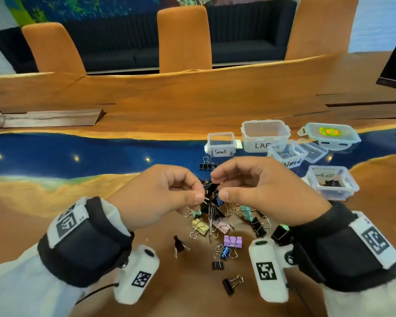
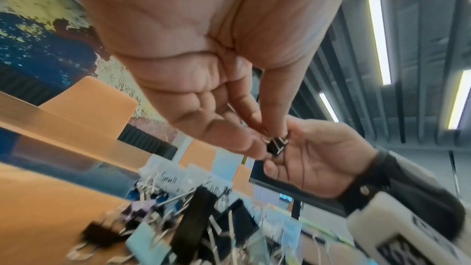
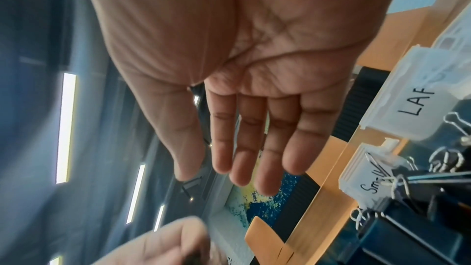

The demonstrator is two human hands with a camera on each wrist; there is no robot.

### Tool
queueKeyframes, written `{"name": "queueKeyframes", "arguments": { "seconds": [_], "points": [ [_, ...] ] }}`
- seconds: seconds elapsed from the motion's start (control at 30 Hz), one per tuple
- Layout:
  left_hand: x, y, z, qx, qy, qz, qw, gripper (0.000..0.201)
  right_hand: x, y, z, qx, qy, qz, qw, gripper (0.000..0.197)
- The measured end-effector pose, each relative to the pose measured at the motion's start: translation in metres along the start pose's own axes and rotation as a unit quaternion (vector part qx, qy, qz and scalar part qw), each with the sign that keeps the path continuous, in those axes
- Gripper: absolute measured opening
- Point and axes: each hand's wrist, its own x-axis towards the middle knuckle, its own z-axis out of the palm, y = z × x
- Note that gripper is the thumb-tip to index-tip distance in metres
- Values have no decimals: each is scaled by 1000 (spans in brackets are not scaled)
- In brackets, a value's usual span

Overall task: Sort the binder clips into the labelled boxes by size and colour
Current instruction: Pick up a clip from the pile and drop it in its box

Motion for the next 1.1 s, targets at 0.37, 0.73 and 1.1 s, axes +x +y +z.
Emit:
{"name": "queueKeyframes", "arguments": {
  "seconds": [0.37,0.73,1.1],
  "points": [
    [10,9,34,-143,90,26,985,1,1,13,0,39,45,-46,997,23],
    [7,10,40,-83,164,39,982,2,0,10,8,-7,133,-75,988,20],
    [9,7,45,-77,183,31,980,2,2,10,13,-32,161,-64,984,19]
  ]
}}
